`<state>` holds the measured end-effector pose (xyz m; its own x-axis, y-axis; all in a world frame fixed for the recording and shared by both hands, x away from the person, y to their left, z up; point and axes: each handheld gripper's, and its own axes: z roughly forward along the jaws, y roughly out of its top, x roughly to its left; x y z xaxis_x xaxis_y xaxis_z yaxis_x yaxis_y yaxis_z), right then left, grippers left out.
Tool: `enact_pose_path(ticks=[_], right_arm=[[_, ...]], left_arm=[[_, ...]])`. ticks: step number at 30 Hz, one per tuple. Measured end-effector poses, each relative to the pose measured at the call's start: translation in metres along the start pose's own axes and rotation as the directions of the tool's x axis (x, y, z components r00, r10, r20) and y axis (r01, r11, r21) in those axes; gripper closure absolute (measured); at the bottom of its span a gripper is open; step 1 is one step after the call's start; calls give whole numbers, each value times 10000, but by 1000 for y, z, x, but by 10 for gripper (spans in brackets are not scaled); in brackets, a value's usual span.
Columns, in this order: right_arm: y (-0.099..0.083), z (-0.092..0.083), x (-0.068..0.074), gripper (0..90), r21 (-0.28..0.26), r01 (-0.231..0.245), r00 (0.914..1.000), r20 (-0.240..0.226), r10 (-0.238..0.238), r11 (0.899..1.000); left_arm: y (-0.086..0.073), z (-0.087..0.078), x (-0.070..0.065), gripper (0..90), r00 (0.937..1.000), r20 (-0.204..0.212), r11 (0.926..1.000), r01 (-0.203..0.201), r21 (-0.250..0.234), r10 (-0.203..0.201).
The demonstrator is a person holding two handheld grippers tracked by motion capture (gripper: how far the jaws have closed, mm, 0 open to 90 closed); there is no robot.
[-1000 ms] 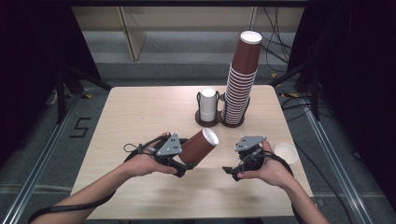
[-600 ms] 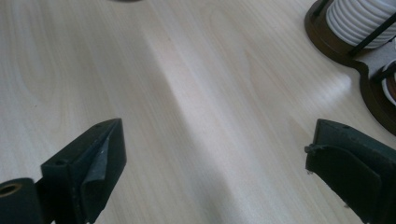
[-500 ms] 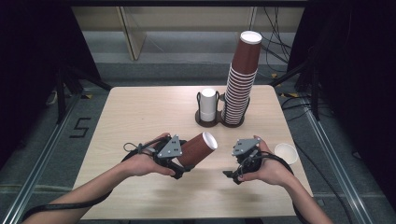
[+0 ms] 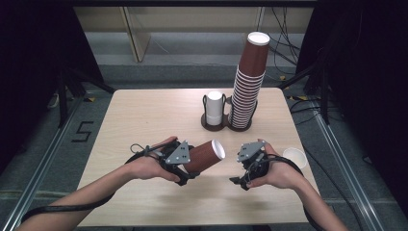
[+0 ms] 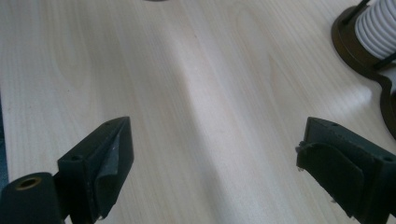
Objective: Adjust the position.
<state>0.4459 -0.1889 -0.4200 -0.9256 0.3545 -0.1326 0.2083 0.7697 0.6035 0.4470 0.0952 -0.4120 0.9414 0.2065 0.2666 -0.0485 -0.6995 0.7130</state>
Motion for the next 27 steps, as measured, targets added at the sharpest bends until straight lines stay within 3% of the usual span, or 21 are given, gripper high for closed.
enact_pose_path(ticks=[4,5,7,8,11,13,14,16,21,22,24,26,27], right_arm=[[3,-2,0,118,-30,20,10000,-38,-20,10000],[5,-2,0,128,-83,276,9996,-29,-277,9996],[6,-1,1,130,-55,176,9997,-174,-177,9998],[8,0,1,134,-113,508,9986,-161,-510,9986],[9,2,4,148,-180,407,9991,-144,-410,9990],[11,3,3,149,-280,884,9961,36,-883,9957],[12,5,5,149,-301,624,9979,-152,-628,9976],[13,7,4,149,-348,918,9958,-10,-919,9952],[16,9,5,151,-80,858,9959,-282,-860,9963],[20,9,4,151,-222,1051,9939,-309,-1057,9942],[21,10,5,150,-273,920,9949,-400,-930,9954],[25,9,4,148,-379,1296,9907,-375,-1310,9908],[26,10,4,146,-373,1139,9921,-495,-1157,9928]], left_arm=[[0,2,0,159,9998,12,9996,-183,203,182],[0,2,0,158,9996,86,9988,-254,411,250],[1,3,0,159,9994,155,9981,-323,530,315],[1,4,0,159,9992,193,9974,-355,630,344],[2,5,0,159,9985,335,9958,-463,786,438],[2,8,0,158,9972,439,9931,-640,984,599],[2,9,0,158,9964,499,9909,-733,1132,681],[3,12,1,158,9957,556,9886,-804,1271,738],[6,16,0,159,9936,668,9848,-998,1425,910],[7,18,-1,160,9908,714,9799,-1248,1555,1148],[8,19,-2,160,9892,706,9773,-1381,1605,1282],[11,22,-6,160,9868,858,9754,-1498,1617,1373],[11,22,-6,160,9868,858,9754,-1498,1617,1373]])
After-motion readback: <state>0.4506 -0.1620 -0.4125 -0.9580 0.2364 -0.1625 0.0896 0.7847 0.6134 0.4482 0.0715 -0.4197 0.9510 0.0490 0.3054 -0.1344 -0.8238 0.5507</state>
